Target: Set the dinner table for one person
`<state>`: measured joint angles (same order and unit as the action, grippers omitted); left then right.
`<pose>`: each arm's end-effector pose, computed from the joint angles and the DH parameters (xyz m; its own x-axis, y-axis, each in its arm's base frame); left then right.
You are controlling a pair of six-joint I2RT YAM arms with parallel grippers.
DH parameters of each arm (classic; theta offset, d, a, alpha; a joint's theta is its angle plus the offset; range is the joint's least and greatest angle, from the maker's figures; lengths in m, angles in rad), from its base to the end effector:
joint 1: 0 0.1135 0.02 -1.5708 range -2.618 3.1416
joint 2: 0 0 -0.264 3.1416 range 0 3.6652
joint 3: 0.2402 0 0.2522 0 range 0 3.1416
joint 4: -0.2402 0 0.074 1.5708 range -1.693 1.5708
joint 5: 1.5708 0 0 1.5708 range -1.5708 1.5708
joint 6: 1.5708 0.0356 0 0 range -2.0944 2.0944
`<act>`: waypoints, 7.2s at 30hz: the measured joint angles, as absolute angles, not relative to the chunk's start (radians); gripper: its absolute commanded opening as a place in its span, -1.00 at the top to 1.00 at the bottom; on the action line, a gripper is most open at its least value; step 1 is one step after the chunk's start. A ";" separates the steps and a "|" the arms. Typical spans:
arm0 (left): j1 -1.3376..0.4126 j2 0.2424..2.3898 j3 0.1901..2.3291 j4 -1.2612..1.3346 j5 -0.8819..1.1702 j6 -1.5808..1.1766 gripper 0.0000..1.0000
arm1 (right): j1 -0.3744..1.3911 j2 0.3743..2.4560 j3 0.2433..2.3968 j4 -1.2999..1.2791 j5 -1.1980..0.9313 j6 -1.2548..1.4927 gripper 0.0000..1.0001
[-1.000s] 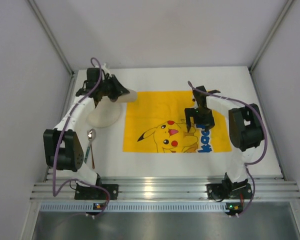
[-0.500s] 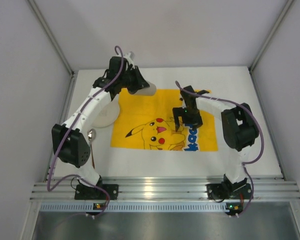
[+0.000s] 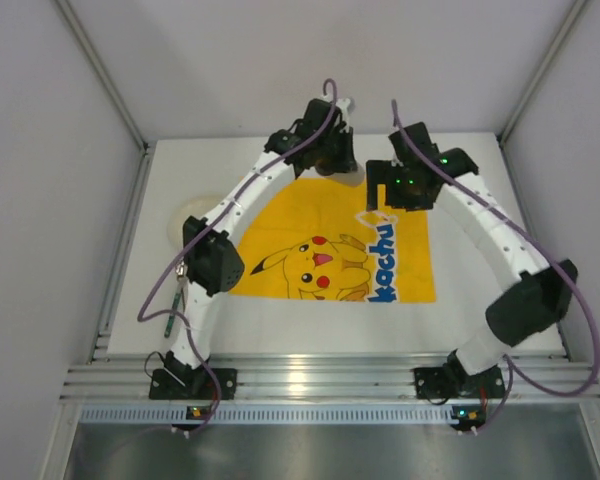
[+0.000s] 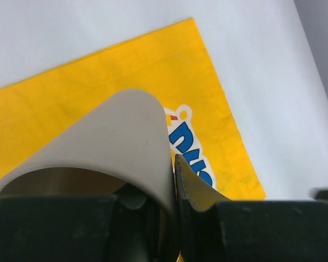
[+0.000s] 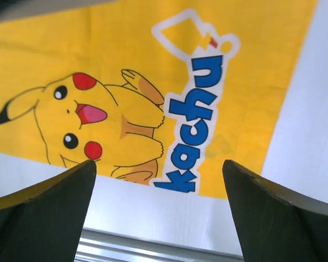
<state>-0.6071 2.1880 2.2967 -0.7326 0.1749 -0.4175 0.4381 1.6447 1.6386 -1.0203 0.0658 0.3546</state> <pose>0.4057 -0.2894 0.3513 -0.7134 0.0094 -0.7007 0.4250 0.8008 -0.4220 0.3103 0.1428 0.3416 -0.8627 -0.0215 -0.5052 -0.0991 0.9869 0.1271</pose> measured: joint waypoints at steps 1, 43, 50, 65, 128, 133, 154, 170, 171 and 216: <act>-0.627 2.218 2.336 -0.741 0.163 -0.400 1.00 | 0.438 1.580 1.640 -1.038 0.083 0.365 -1.00; -0.934 2.471 2.487 -0.824 -0.061 -0.125 -0.50 | 0.434 1.104 1.354 -1.335 0.148 0.428 -0.99; -0.957 2.469 2.487 -0.757 -0.038 -0.163 -0.89 | 0.434 1.097 1.335 -1.340 0.147 0.428 -0.99; -0.878 2.146 2.393 -0.649 -0.182 -0.249 -0.97 | 0.433 1.108 1.470 -1.263 0.076 0.426 -1.00; 0.052 1.551 0.972 -0.439 -0.094 -0.603 -0.76 | 0.242 2.088 1.913 -1.010 0.282 0.444 -0.45; 0.052 1.597 0.994 -0.421 -0.089 -0.624 -0.62 | 0.242 2.087 1.885 -1.024 0.275 0.441 -0.80; 0.052 1.553 0.953 -0.413 -0.150 -0.787 -0.42 | 0.266 1.667 1.766 -1.116 0.223 0.456 -0.86; 0.060 1.741 1.020 -0.280 -0.147 -0.765 0.80 | 0.266 1.698 1.829 -1.196 0.235 0.426 -0.86; 0.060 1.754 1.035 -0.265 -0.136 -0.754 0.89 | 0.266 1.701 1.843 -1.202 0.239 0.421 -0.86; -0.324 1.856 1.197 -0.236 0.377 -0.572 -0.35 | 0.198 1.416 1.456 -1.118 0.257 0.401 -0.88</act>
